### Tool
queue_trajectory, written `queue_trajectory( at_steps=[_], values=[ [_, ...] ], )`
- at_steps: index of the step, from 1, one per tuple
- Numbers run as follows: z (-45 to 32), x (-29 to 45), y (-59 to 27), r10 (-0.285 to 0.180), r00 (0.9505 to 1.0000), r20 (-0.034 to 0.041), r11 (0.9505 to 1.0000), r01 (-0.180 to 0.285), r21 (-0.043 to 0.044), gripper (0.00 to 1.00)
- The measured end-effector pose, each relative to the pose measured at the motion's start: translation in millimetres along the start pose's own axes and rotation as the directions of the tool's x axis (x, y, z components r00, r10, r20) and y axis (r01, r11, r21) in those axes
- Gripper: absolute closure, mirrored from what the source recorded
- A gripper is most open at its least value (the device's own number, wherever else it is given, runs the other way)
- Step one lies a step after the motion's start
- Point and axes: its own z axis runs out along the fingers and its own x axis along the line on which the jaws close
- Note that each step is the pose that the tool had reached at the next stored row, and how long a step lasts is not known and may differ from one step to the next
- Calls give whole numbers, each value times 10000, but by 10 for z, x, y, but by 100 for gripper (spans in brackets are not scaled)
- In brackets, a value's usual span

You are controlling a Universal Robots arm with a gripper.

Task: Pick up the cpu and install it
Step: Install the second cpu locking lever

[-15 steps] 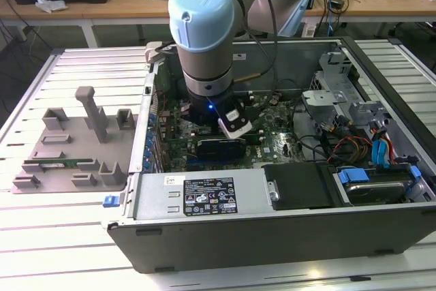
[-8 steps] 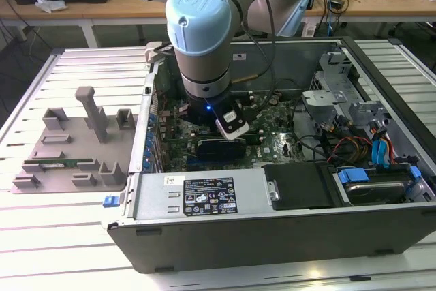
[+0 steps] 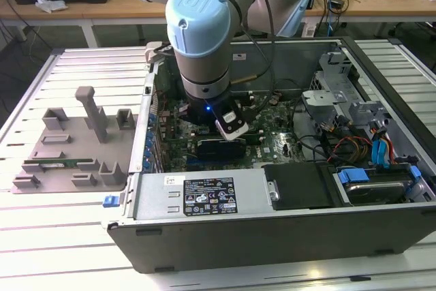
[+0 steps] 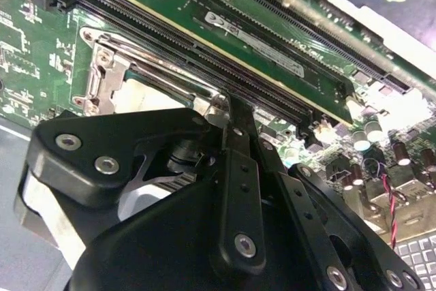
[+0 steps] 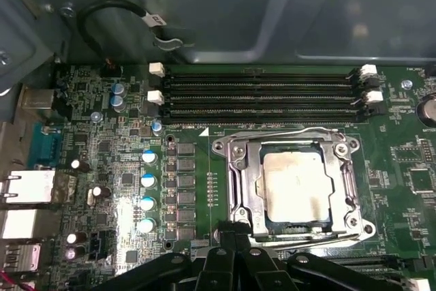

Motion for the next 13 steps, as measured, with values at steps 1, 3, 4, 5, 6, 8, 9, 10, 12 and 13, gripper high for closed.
queue_trajectory(
  at_steps=[1, 3, 4, 5, 6, 8, 9, 10, 12, 13],
  values=[
    [-44, -2, 13, 1, 10000, -4, 10000, -1, 8, 89],
    [-99, -6, 32, 1, 10000, 2, 9999, -1, 104, 89],
    [-109, -7, 35, 0, 10000, 4, 9998, -1, 206, 89],
    [-118, -10, 40, -3, 10000, 8, 9994, 3, 359, 89],
    [-123, -11, 43, -4, 10000, 13, 9987, 3, 508, 89],
    [-114, -29, 69, 6, 10000, 23, 9976, -8, 695, 89],
    [-109, -40, 82, 9, 10000, 25, 9974, -11, 722, 89],
    [-98, -70, 109, 14, 10000, 29, 9971, -16, 765, 89],
    [-58, -137, 220, 15, 10000, 32, 9965, -17, 838, 89],
    [-43, -163, 263, 14, 10000, 31, 9964, -16, 852, 89]
  ],
)
